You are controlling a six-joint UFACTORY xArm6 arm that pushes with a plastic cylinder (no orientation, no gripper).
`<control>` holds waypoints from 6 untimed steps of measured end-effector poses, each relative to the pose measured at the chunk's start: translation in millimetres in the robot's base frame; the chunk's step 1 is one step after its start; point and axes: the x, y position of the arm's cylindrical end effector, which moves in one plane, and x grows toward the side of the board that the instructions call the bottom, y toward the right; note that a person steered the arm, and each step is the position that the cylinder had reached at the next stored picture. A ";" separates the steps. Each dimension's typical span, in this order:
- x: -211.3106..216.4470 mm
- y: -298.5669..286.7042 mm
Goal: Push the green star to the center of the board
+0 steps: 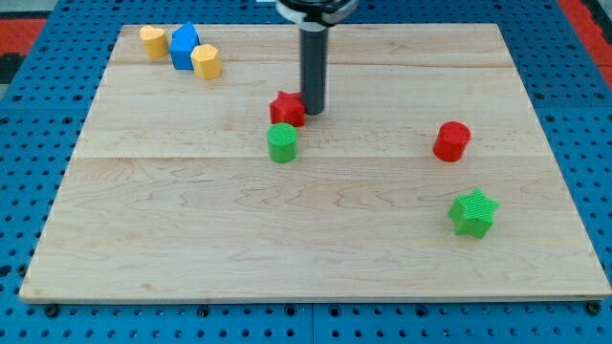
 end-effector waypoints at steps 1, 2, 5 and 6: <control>-6.3 -2.5; -33.0 117.3; 62.2 164.5; 37.3 75.4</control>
